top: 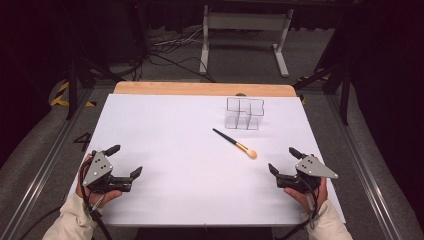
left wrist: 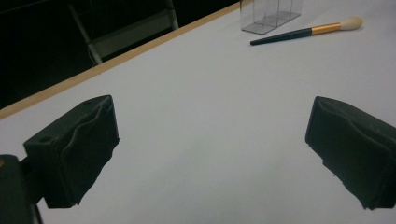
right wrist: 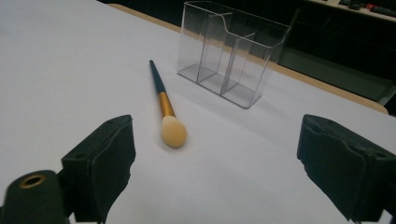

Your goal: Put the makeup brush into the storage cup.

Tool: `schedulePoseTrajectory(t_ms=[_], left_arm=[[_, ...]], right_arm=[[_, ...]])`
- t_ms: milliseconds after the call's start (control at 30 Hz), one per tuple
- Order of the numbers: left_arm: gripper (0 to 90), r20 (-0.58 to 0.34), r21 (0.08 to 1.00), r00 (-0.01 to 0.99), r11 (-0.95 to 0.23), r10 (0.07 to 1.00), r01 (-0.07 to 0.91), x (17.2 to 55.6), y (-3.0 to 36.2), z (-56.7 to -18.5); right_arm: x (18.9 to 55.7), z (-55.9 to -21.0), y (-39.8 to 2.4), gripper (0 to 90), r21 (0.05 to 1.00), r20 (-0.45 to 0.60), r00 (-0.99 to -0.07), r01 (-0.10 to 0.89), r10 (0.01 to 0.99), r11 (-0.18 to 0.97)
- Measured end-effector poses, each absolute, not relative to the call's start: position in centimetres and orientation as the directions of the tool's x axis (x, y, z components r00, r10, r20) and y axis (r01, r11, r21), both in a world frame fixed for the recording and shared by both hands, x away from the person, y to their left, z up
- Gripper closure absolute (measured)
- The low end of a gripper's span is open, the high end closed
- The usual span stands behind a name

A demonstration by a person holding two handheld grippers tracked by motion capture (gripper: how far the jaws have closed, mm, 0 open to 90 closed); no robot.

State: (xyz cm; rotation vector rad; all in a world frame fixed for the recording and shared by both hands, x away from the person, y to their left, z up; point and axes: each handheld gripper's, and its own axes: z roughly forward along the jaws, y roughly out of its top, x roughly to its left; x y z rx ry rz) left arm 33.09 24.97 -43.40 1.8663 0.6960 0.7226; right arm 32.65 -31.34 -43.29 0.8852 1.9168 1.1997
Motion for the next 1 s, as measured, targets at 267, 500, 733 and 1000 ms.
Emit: schedulePoseTrajectory(t_ms=[267,500,733,1000], left_arm=[[3.2,0.184,0.917,0.683,-0.374,0.707,0.139,32.6,24.4,-43.4],[3.2,0.184,0.916,0.698,-0.378,0.692,0.133,32.4,24.1,-43.2],[3.6,0.193,0.909,0.703,-0.394,0.684,0.133,32.4,23.7,-43.2],[3.9,0.190,0.902,0.717,-0.407,0.670,0.142,32.5,23.5,-43.6]], right_arm=[[33.0,-43.1,-31.9,13.1,0.916,-0.156,-0.532,0.238,0.832,0.324],[33.2,-41.7,-31.6,13.7,0.907,-0.146,-0.555,0.255,0.819,0.334],[35.2,-39.1,-29.8,16.7,0.849,-0.145,-0.642,0.310,0.753,0.428],[39.2,-37.9,-25.7,21.3,0.635,-0.147,-0.745,0.433,0.650,0.640]])
